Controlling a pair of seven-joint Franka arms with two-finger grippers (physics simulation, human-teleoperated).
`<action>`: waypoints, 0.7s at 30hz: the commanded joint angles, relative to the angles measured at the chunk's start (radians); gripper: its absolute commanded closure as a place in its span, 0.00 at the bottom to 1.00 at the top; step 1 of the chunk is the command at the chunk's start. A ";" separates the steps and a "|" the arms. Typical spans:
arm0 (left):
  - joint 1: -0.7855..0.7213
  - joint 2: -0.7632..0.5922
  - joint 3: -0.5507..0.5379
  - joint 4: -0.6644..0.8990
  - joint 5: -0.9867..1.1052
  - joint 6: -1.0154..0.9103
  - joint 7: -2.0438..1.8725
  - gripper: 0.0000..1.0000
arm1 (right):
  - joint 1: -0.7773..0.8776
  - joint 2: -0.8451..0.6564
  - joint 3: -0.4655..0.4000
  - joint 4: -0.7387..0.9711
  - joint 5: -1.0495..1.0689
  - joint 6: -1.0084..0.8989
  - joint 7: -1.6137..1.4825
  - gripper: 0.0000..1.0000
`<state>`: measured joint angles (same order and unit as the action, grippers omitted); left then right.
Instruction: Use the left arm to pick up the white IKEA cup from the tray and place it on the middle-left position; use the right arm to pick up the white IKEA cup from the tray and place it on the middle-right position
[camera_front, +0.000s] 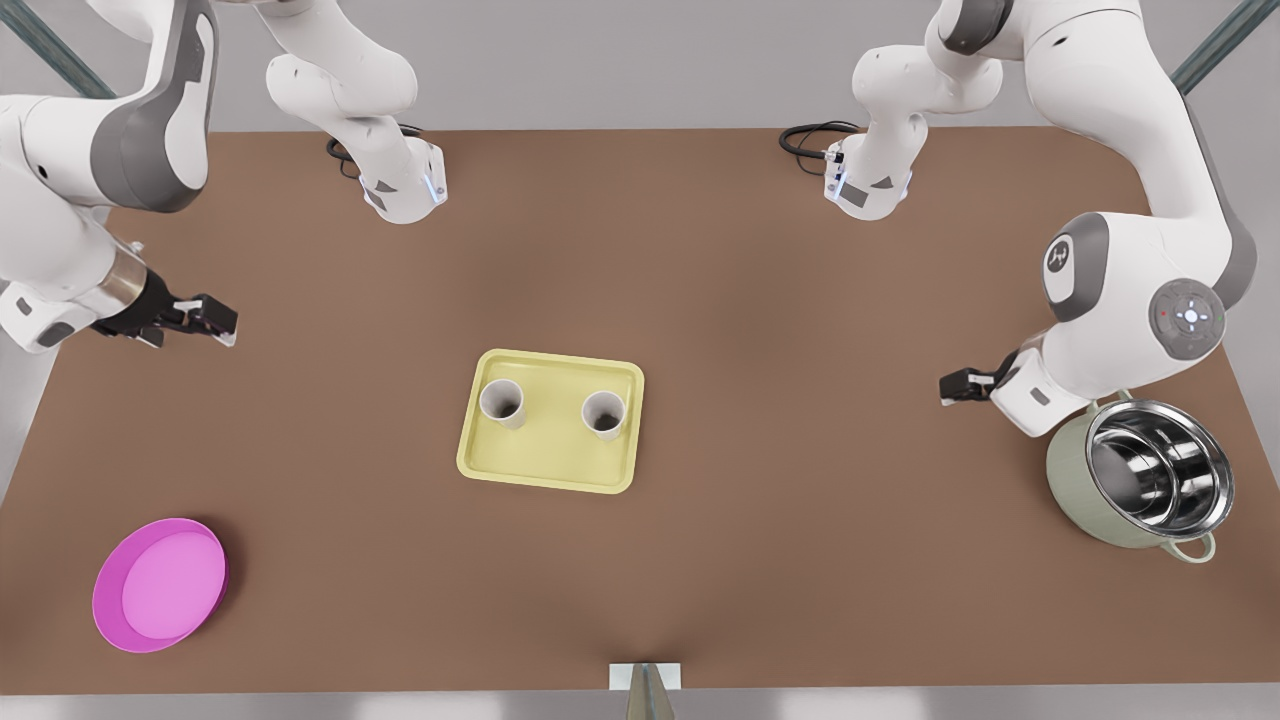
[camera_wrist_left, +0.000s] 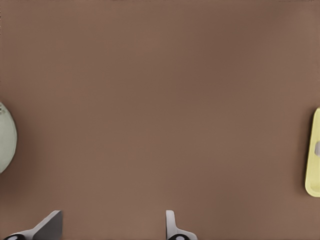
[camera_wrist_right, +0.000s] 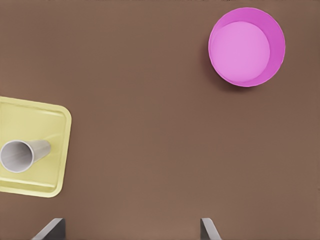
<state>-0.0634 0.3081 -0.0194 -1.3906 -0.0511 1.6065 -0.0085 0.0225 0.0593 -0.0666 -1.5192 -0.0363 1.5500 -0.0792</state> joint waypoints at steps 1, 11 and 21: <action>-0.001 -0.001 -0.001 0.001 0.000 0.039 -0.002 0.00 | 0.020 0.002 0.001 -0.001 -0.001 0.032 -0.056 0.00; -0.010 -0.017 -0.008 0.001 0.014 -0.033 -0.031 0.00 | 0.257 0.352 0.047 -0.067 0.003 0.470 0.253 0.00; -0.029 -0.001 -0.010 -0.001 0.045 -0.019 -0.059 0.00 | 0.309 0.172 0.088 -0.582 0.003 0.947 0.492 0.00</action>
<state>-0.0921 0.3066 -0.0290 -1.3934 -0.0095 1.5852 -0.0341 0.3307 0.2375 0.0175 -2.0833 -0.0351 2.2776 0.1207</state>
